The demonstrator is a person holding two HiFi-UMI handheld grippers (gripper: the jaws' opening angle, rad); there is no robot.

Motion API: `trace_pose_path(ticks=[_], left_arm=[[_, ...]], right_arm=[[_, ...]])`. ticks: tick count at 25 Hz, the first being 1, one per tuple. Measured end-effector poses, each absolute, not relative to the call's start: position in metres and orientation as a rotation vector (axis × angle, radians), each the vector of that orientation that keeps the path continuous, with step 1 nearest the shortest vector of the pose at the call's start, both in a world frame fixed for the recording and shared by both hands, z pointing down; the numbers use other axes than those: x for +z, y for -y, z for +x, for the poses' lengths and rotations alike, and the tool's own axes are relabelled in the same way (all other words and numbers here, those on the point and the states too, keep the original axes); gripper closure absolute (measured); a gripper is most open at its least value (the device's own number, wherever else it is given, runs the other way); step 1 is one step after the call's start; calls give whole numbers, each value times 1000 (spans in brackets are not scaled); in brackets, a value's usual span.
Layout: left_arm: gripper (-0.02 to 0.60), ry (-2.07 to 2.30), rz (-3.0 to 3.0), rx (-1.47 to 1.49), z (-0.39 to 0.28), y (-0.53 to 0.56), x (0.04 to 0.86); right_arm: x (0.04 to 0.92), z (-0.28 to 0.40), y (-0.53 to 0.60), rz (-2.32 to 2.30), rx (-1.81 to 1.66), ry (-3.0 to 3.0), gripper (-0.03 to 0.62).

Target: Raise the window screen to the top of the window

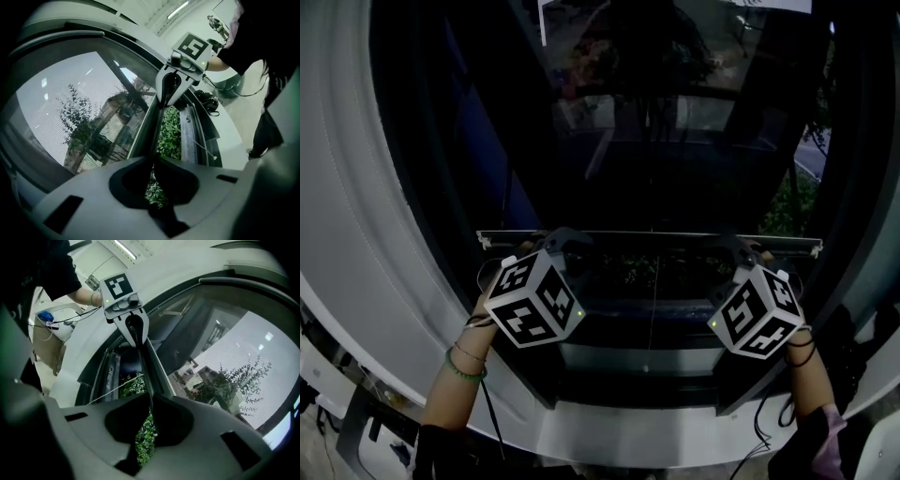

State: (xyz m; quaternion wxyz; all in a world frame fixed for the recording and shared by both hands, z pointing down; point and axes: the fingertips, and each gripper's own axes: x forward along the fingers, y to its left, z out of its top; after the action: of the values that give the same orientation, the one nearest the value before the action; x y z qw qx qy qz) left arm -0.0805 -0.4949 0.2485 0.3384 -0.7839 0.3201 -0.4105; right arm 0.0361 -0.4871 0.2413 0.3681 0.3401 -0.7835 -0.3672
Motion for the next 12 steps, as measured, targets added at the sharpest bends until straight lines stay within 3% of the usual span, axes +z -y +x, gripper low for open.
trace_pose_path(ticks=[12], left_arm=[[546,-889,-2038,-938,-83,496,136]], right_arm=[[132,34,487,930,-1072,2021,562]])
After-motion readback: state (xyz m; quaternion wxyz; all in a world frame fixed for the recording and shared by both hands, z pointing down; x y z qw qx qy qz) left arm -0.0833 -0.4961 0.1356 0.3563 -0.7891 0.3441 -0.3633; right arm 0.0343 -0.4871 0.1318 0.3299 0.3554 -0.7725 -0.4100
